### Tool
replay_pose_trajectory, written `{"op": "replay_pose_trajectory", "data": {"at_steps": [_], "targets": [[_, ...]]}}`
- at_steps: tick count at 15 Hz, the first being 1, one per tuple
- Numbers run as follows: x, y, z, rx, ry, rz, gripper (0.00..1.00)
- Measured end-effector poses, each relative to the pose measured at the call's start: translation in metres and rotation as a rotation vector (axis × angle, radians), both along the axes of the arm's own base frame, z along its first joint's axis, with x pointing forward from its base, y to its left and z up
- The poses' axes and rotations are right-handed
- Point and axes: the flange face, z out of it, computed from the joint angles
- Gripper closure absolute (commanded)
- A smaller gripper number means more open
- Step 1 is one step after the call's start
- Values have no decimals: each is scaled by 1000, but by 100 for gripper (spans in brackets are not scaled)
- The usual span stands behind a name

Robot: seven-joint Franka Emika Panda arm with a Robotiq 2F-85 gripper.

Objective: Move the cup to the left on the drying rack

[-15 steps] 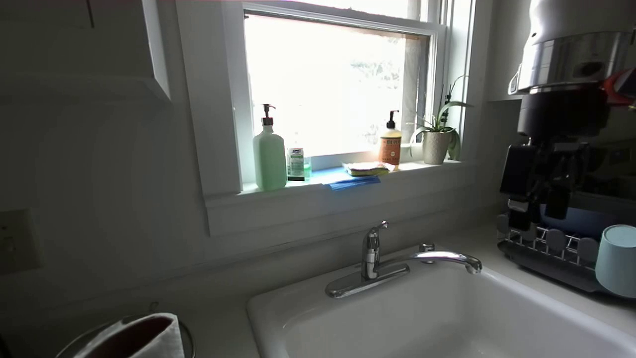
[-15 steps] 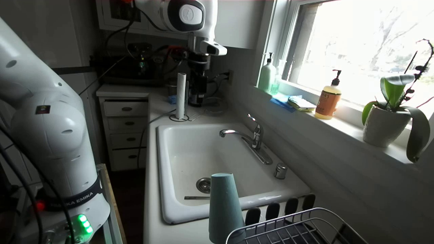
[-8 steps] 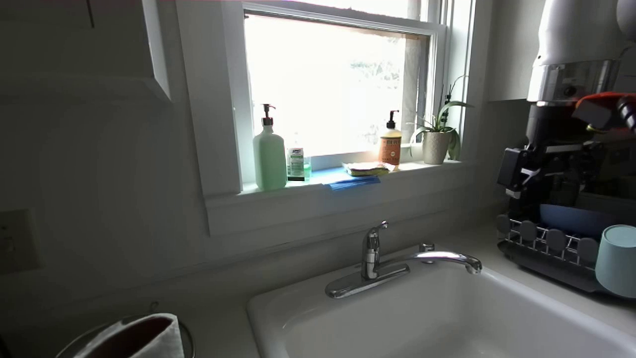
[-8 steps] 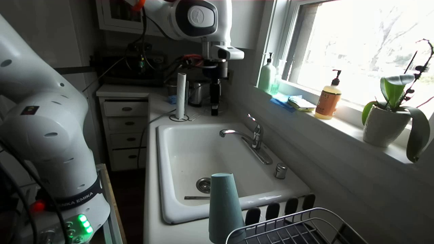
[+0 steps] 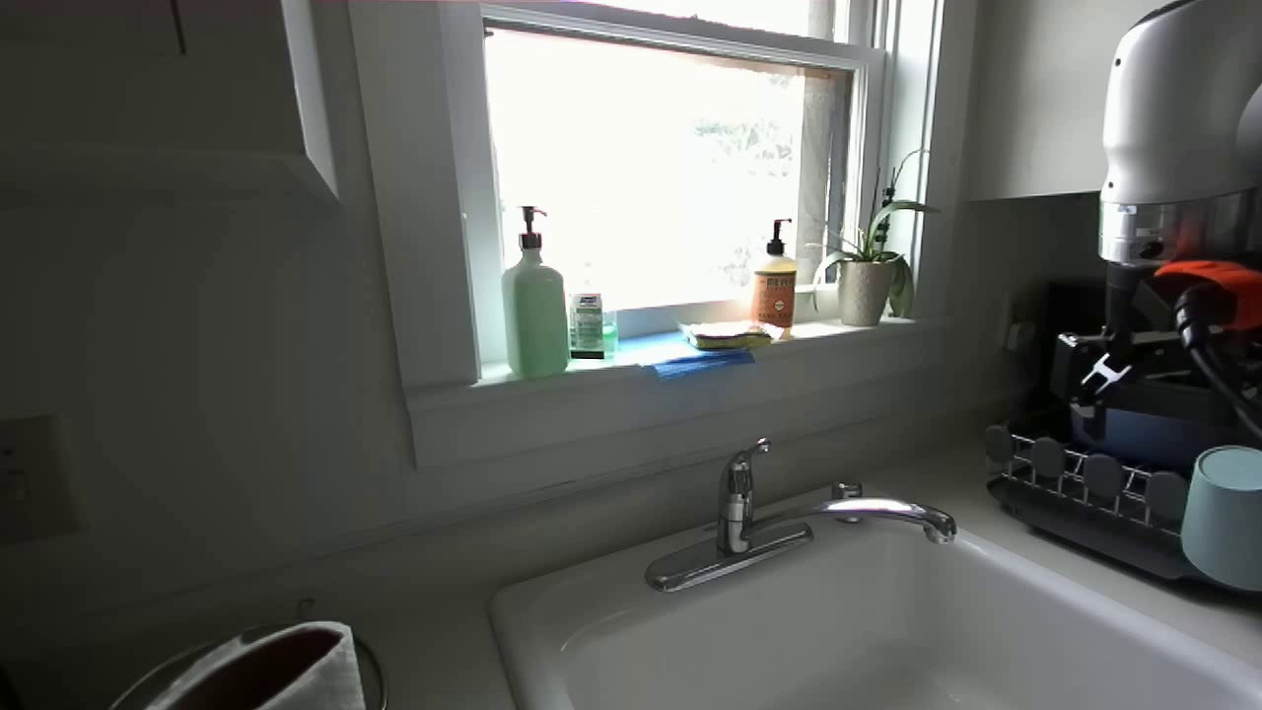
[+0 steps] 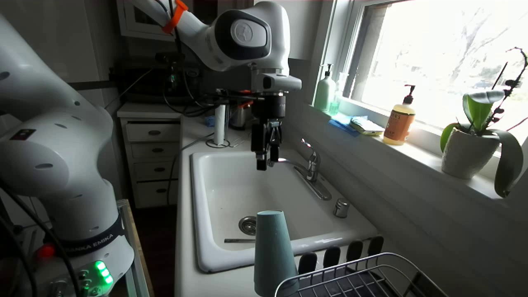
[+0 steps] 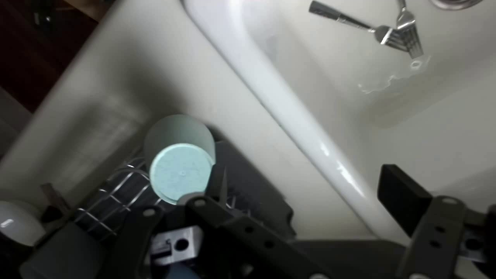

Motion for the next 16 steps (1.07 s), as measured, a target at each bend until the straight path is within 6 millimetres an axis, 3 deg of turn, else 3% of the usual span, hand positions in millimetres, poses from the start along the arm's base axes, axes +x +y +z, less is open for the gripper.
{"op": "replay_pose_trajectory", "data": {"at_steps": [7, 16], "targets": [[-38, -48, -32, -34, -13, -364, 0], [-51, -79, -34, -122, -102, -568, 0]]}}
